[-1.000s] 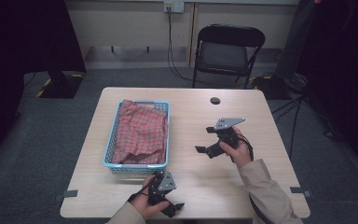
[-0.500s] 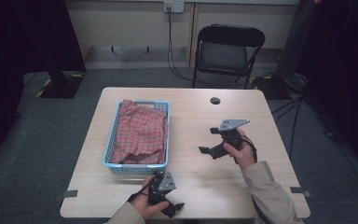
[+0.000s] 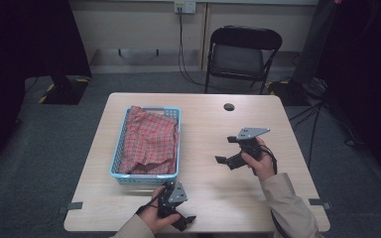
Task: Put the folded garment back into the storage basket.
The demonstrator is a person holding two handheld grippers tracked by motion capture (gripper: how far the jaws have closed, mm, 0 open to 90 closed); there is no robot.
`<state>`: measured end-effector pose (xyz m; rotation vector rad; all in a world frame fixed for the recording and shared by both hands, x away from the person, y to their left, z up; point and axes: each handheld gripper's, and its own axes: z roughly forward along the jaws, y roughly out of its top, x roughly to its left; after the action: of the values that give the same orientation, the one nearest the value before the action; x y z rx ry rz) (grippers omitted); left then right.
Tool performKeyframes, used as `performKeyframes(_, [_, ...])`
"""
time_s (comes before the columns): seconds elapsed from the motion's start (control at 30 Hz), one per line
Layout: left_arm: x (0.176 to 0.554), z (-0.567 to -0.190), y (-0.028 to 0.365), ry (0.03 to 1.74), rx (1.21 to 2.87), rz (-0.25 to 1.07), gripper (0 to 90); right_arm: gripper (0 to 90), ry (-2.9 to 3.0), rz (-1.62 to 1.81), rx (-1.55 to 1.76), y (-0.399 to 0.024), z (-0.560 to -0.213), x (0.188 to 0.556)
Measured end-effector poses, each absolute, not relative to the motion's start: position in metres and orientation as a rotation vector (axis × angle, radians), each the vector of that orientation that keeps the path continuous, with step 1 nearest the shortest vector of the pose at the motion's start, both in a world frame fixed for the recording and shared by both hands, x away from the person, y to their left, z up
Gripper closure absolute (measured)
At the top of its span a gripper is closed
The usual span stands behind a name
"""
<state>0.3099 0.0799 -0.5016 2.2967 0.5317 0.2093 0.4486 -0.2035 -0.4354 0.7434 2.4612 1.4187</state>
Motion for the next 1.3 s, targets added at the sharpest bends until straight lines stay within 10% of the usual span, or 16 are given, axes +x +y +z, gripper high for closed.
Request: performKeyframes(1.3, [0.31,-0.501,0.08,0.526,2.303,0.211,0.0,0.5,2.412,1.353,0.837,-0.236,-0.446,0.441])
